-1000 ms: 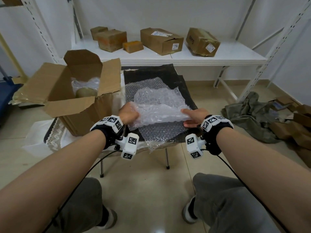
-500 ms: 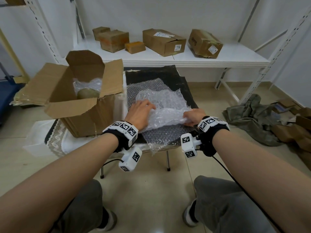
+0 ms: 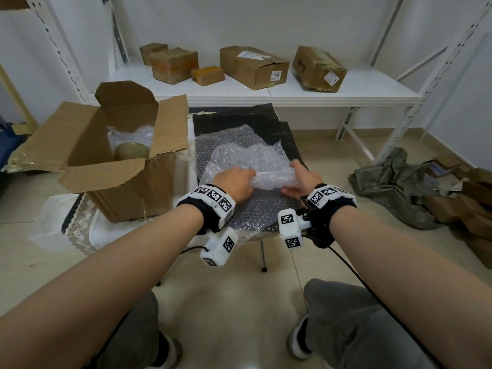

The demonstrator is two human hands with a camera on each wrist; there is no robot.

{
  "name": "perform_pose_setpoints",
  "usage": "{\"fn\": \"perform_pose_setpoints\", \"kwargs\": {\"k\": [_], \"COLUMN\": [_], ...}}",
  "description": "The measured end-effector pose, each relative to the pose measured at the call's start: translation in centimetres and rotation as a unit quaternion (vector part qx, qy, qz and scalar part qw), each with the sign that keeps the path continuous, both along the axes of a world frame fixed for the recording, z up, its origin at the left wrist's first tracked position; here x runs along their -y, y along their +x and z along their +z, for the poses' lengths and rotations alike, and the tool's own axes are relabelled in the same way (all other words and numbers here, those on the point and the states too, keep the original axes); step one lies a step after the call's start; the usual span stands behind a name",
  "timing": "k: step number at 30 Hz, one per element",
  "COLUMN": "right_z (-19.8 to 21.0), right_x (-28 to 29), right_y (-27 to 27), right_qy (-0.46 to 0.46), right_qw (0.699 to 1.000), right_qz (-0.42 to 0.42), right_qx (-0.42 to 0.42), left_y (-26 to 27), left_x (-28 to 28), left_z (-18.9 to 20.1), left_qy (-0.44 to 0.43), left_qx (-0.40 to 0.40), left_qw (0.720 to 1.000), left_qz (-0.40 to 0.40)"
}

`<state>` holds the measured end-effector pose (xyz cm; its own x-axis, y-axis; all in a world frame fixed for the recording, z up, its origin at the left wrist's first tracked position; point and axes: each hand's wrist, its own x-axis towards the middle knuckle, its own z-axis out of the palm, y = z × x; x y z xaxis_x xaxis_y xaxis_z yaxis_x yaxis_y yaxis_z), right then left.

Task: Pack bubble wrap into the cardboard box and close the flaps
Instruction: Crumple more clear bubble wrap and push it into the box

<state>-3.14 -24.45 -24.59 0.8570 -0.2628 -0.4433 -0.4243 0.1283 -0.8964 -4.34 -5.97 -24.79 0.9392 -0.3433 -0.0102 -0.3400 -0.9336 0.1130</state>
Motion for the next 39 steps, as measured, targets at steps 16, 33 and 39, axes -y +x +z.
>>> {"fn": "perform_pose_setpoints", "kwargs": {"k": [16, 33, 39], "right_z": [2.1, 0.3, 0.8], "right_x": [-2.5, -1.9, -1.8], "right_y": [-1.5, -0.2, -0.6], "right_qy": [0.204, 0.166, 0.194], "right_qw": [0.937, 0.963, 0.958], "right_qz": [0.267, 0.166, 0.174], "right_qx": [0.098, 0.131, 0.117], "left_y": [0.5, -0.8, -1.2], "left_x": [0.9, -0.3, -0.4], "left_z": [7.0, 3.3, 3.5], "left_qy": [-0.462, -0.559, -0.596], "left_qx": [-0.191, -0.347, -0.37], "left_qw": [0.855, 0.737, 0.704], "left_qz": [0.14, 0.152, 0.109]}}
